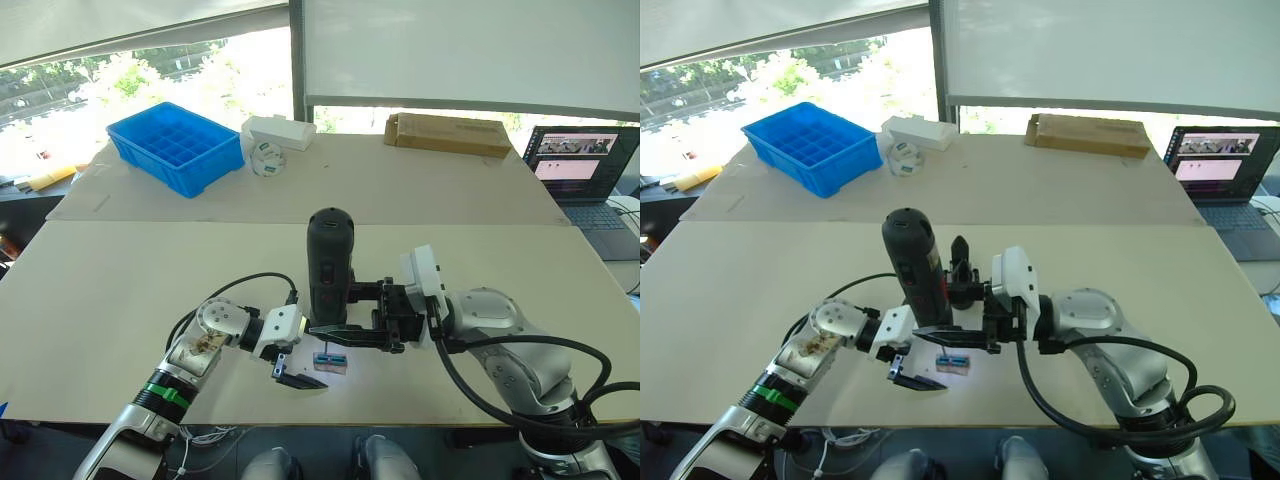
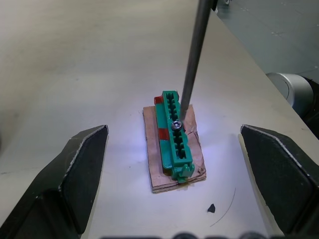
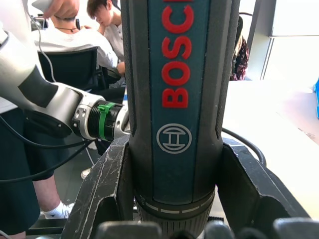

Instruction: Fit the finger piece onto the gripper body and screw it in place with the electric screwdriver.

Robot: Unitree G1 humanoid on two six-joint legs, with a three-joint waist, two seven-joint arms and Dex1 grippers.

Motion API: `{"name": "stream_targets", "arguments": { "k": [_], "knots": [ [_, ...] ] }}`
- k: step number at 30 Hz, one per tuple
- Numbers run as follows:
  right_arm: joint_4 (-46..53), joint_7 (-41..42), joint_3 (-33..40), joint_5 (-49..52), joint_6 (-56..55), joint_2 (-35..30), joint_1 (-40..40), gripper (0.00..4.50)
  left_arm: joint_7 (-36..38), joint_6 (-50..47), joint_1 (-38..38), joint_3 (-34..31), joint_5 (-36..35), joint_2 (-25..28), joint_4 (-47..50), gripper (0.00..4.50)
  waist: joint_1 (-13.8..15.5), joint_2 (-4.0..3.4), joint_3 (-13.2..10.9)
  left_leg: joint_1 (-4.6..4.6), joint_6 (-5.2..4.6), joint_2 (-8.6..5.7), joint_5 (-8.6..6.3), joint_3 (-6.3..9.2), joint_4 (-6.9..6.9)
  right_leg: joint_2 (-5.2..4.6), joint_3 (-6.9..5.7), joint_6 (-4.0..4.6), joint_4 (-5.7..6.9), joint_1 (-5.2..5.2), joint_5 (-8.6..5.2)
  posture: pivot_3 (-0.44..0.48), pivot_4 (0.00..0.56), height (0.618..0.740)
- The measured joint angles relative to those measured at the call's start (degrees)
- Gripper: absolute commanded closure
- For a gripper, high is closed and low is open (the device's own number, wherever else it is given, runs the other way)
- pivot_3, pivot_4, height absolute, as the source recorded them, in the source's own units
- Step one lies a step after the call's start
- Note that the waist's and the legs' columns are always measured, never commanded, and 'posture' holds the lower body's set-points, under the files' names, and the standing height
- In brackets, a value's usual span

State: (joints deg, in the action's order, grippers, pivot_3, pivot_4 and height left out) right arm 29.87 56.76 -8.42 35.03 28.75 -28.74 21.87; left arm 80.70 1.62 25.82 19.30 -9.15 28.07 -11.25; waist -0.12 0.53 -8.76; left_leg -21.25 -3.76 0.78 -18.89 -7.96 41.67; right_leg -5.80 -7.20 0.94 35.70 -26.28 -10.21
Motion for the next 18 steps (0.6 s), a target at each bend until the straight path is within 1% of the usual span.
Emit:
{"name": "stream_targets", "arguments": {
  "k": [18],
  "knots": [
    [0.6,-0.6,0.0,2.2,1.7,-1.7,1.5,2.58,-1.5,1.4,0.1,0.6,0.1,-1.3,-1.6,0.00,0.2,0.00,0.0,0.00,-0.03,-0.01,-0.02,0.00,0.00,-0.01,-0.01,0.02,0.00,0.00,0.01,0.000,0.150,0.738]
  ]
}}
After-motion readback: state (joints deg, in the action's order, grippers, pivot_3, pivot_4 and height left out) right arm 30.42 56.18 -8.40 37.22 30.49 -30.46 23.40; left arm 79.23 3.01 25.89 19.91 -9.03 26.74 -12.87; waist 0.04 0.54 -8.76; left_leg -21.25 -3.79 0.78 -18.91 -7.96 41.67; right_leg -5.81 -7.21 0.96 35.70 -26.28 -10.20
